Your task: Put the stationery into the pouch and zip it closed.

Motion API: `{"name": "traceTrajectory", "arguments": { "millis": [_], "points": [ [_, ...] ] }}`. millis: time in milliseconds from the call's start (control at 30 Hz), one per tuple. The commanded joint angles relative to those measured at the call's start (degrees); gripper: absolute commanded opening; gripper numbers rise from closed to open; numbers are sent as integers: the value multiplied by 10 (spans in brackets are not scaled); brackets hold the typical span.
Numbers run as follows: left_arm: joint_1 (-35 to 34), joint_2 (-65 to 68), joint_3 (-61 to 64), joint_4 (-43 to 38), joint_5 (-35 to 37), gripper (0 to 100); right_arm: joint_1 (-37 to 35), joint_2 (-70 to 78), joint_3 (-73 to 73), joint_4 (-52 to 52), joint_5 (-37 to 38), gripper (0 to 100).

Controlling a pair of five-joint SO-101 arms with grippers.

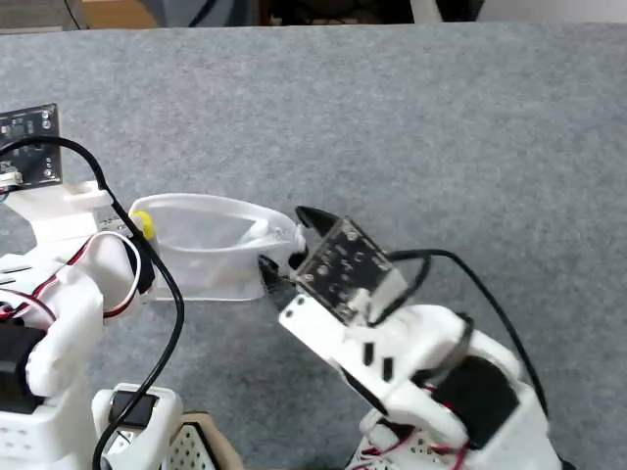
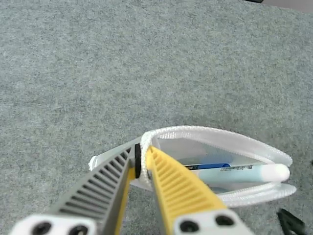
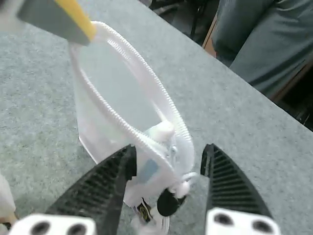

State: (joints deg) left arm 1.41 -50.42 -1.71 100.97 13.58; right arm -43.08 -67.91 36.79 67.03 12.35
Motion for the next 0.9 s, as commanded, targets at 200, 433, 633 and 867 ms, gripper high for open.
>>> {"name": "traceTrajectory", "arguments": {
  "millis": [200,433,633,867],
  "points": [
    [-5,-8,-1,-3,-6,29,-4,0,152,-154,1,194],
    [-6,-8,-1,-3,-6,29,1,0,157,-163,1,42],
    [-6,-8,-1,-3,-7,29,14,-3,140,-135,40,12],
    [-6,-8,0,-4,-9,30,29,-4,13,-3,130,12]
  ]
}}
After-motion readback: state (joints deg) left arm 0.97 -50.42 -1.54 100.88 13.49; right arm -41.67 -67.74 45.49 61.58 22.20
